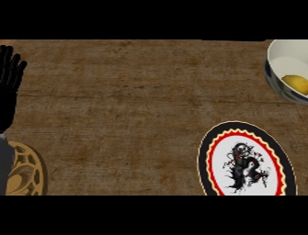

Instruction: Pick the lemon from the plate and place it in the bowl

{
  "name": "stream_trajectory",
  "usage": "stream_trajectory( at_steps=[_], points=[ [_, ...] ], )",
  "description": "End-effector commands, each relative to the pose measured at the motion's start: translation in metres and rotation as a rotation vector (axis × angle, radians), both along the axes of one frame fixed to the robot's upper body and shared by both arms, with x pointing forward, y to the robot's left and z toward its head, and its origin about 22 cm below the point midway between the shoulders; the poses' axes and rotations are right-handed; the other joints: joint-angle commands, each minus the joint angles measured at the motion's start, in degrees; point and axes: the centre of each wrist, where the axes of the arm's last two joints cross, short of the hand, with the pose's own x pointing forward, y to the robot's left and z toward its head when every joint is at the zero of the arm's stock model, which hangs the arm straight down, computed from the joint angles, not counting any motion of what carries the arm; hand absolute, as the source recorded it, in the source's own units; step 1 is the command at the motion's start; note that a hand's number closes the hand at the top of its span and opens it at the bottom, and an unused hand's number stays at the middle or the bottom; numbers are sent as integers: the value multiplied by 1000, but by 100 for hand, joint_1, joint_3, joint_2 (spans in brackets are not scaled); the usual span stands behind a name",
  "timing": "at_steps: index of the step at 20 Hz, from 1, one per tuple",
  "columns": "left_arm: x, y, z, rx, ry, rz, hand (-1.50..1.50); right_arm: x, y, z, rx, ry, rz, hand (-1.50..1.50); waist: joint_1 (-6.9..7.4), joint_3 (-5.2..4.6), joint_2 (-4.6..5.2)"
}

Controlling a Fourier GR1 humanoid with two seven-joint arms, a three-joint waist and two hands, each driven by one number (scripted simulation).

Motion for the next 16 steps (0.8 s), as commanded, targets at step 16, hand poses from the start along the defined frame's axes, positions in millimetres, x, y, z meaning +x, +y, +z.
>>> stream_trajectory(
  at_steps=[16],
  points=[
    [-10,-8,-14,-17,-2,-6,0,-163,-121,-11,152,-156,-82,-150,-71,53,17]
  ],
)
